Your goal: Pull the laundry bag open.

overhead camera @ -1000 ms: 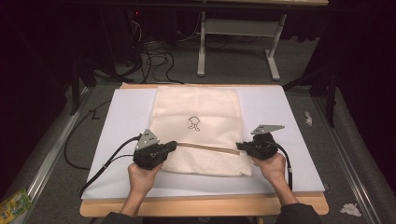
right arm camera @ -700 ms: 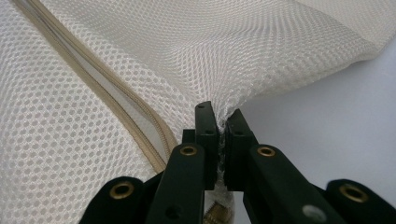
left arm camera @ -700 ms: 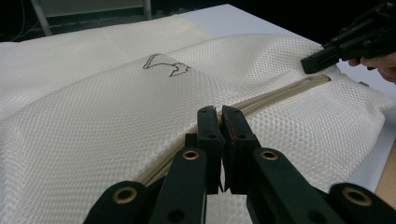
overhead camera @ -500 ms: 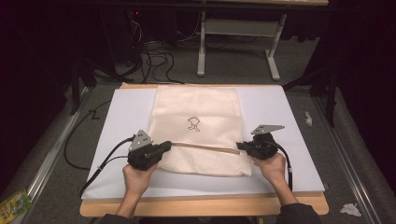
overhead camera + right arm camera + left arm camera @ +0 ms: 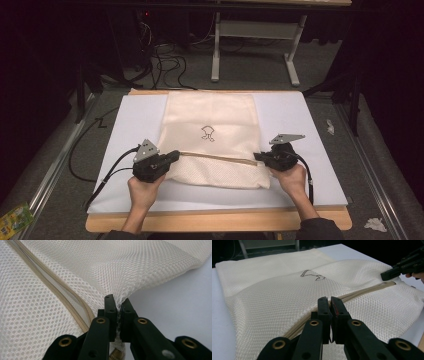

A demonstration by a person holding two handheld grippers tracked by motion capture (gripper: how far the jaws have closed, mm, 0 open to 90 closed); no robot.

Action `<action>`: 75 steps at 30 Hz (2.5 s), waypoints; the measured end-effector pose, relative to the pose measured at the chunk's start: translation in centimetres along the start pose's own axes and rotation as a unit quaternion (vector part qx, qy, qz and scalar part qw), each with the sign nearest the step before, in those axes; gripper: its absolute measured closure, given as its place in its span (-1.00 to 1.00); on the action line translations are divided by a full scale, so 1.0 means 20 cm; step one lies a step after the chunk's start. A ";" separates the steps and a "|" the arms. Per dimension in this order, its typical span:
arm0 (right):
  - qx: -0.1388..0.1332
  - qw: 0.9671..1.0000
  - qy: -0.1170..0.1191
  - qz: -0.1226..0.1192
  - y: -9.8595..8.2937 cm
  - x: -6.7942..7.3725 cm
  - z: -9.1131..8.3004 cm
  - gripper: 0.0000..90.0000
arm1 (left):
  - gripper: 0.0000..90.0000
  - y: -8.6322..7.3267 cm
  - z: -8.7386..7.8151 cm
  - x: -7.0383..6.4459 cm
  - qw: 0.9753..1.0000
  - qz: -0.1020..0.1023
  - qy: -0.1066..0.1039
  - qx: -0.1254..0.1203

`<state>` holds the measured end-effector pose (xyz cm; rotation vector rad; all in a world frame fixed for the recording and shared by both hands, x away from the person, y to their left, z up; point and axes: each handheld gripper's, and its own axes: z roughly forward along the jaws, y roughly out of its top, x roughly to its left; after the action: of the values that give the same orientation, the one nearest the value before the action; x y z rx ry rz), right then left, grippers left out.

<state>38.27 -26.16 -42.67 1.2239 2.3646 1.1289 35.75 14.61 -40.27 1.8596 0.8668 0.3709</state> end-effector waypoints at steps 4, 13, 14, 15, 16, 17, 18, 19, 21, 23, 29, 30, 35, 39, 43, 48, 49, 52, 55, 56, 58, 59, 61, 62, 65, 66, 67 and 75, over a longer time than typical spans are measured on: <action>0.001 1.000 -0.001 -0.004 0.00 0.00 0.01 0.96 | 0.94 0.00 -0.01 0.01 1.000 -0.004 0.004 -0.003; 0.001 1.000 0.000 -0.001 -0.01 -0.01 0.02 0.96 | 0.94 -0.02 -0.05 0.05 1.000 -0.015 0.011 -0.007; 0.002 1.000 0.002 0.001 -0.01 -0.01 0.02 0.96 | 0.94 -0.02 -0.05 0.05 1.000 -0.015 0.013 -0.006; 0.002 1.000 0.000 0.000 0.00 -0.01 0.02 0.96 | 0.94 -0.02 -0.05 0.05 1.000 -0.013 0.014 -0.005; 0.002 1.000 -0.001 -0.001 0.00 0.00 0.02 0.96 | 0.94 -0.02 -0.06 0.05 1.000 -0.016 0.016 -0.004; 0.001 1.000 -0.001 -0.002 0.00 -0.01 0.01 0.96 | 0.94 -0.02 -0.06 0.06 1.000 -0.017 0.015 -0.003; -0.002 1.000 0.001 0.004 -0.01 -0.01 0.01 0.96 | 0.94 -0.02 -0.07 0.07 1.000 -0.018 0.015 -0.003; -0.004 1.000 0.003 0.002 -0.01 -0.01 0.01 0.96 | 0.94 -0.02 -0.07 0.07 1.000 -0.019 0.014 -0.003; -0.002 1.000 0.004 0.002 -0.01 -0.01 0.02 0.96 | 0.94 -0.03 -0.07 0.07 1.000 -0.018 0.015 -0.005; -0.001 1.000 0.002 0.000 0.00 0.00 0.02 0.96 | 0.94 -0.04 -0.08 0.08 1.000 -0.023 0.014 -0.006; 0.010 1.000 -0.007 0.002 -0.01 0.00 0.02 0.96 | 0.94 -0.06 -0.12 0.12 0.999 -0.035 0.020 -0.013; 0.009 1.000 -0.007 0.000 -0.01 0.00 0.02 0.96 | 0.94 -0.06 -0.12 0.12 0.999 -0.032 0.023 -0.013; 0.010 1.000 -0.006 0.002 -0.01 -0.01 0.03 0.96 | 0.94 -0.08 -0.15 0.14 0.998 -0.041 0.032 -0.018; 0.012 1.000 -0.008 0.002 -0.02 -0.01 0.03 0.96 | 0.94 -0.10 -0.17 0.17 0.998 -0.049 0.036 -0.017; 0.008 1.000 -0.010 0.000 -0.02 -0.02 0.03 0.96 | 0.94 -0.10 -0.19 0.18 0.998 -0.053 0.037 -0.023; 0.014 1.000 -0.019 -0.008 -0.02 0.00 0.03 0.96 | 0.94 -0.10 -0.20 0.19 0.998 -0.051 0.041 -0.019; 0.016 1.000 -0.018 -0.005 -0.02 0.00 0.03 0.96 | 0.94 -0.10 -0.20 0.19 0.998 -0.052 0.041 -0.019; 0.014 1.000 -0.017 -0.004 -0.02 0.00 0.04 0.96 | 0.94 -0.10 -0.20 0.19 0.998 -0.052 0.040 -0.019; 0.014 1.000 -0.017 -0.005 -0.02 0.00 0.04 0.96 | 0.94 -0.10 -0.21 0.19 0.998 -0.052 0.045 -0.016; 0.014 1.000 -0.017 -0.005 -0.03 -0.01 0.04 0.96 | 0.94 -0.10 -0.21 0.20 0.997 -0.054 0.047 -0.018; 0.014 1.000 -0.018 -0.005 -0.03 -0.01 0.03 0.96 | 0.94 -0.10 -0.22 0.20 0.997 -0.054 0.046 -0.019; 0.015 1.000 -0.016 -0.004 -0.03 -0.01 0.03 0.96 | 0.94 -0.10 -0.23 0.20 0.997 -0.053 0.049 -0.020; 0.015 1.000 -0.016 -0.006 -0.03 -0.02 0.03 0.96 | 0.94 -0.10 -0.23 0.21 0.997 -0.055 0.049 -0.020; 0.015 1.000 -0.016 -0.006 -0.03 -0.02 0.03 0.96 | 0.94 -0.10 -0.22 0.21 0.997 -0.055 0.049 -0.019; 0.015 1.000 -0.018 -0.007 -0.03 -0.01 0.03 0.96 | 0.94 -0.11 -0.23 0.21 0.997 -0.057 0.049 -0.020; 0.013 1.000 -0.018 -0.007 -0.03 -0.01 0.03 0.96 | 0.94 -0.11 -0.23 0.22 0.997 -0.058 0.051 -0.019; 0.016 1.000 -0.020 -0.007 -0.03 -0.01 0.03 0.96 | 0.94 -0.12 -0.23 0.22 0.997 -0.061 0.053 -0.020; 0.024 0.999 -0.023 -0.014 -0.03 -0.01 0.04 0.96 | 0.94 -0.15 -0.25 0.24 0.996 -0.068 0.059 -0.017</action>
<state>38.48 -26.02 -43.71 1.2156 2.3797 1.0292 34.91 22.07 -41.30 1.7512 1.0549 0.4115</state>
